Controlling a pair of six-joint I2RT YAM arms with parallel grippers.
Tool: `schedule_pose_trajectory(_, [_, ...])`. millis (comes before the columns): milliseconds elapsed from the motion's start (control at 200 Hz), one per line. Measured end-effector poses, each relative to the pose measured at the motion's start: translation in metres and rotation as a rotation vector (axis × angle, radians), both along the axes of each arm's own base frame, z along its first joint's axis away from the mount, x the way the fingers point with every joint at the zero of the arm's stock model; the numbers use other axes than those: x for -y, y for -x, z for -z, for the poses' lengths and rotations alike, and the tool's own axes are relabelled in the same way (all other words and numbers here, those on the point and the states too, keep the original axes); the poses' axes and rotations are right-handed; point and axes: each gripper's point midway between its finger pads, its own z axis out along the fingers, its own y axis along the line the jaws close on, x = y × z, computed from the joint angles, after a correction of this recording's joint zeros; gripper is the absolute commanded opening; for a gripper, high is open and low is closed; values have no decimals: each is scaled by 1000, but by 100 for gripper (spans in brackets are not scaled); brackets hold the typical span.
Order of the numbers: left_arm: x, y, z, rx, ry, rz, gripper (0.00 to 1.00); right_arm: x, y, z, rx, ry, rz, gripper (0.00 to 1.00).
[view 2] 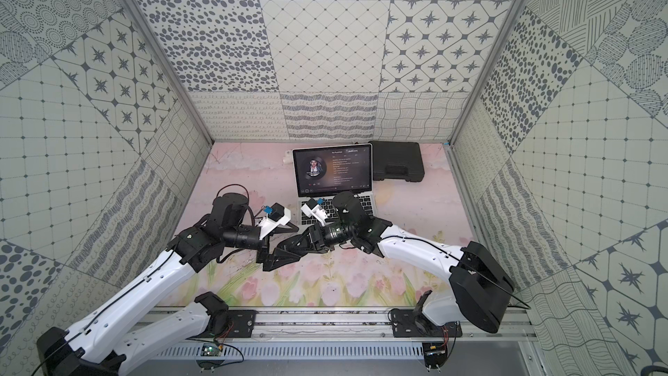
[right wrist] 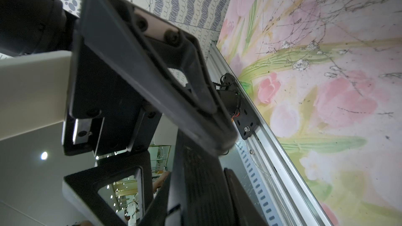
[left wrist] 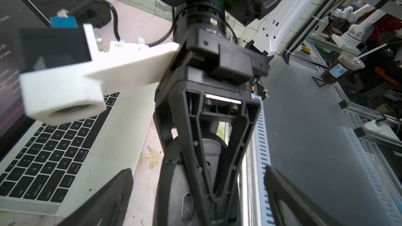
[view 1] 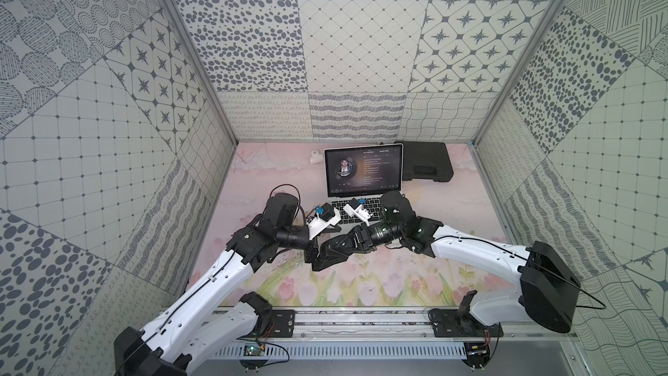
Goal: Remove the wireless mouse receiver from the laptop
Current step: Close the lid on the mouse.
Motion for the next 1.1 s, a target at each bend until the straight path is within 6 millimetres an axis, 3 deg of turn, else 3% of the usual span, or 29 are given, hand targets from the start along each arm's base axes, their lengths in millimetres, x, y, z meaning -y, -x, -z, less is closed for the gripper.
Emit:
schedule_pose_trajectory(170, [-2, 5, -15, 80, 54, -2, 99, 13, -12, 1, -28, -8, 62, 14])
schedule_pose_trajectory(370, [-4, 11, -29, 149, 133, -8, 99, 33, -29, -26, 13, -71, 130, 14])
schedule_pose_trajectory(515, [-3, 4, -26, 149, 147, -32, 99, 54, -43, -35, 20, -96, 186, 14])
schedule_pose_trajectory(600, [1, -2, -25, 152, 140, -31, 91, 63, -48, -44, 36, -115, 206, 14])
schedule_pose_trajectory(670, [3, -7, -23, 166, 133, -24, 90, 66, -47, -49, 43, -130, 196, 14])
schedule_pose_trajectory(765, [7, -15, -21, 198, 126, -24, 99, 66, -43, -50, 32, -135, 173, 13])
schedule_pose_trajectory(1100, [18, -38, -16, 295, 120, -26, 99, 65, -31, -52, 9, -141, 121, 12])
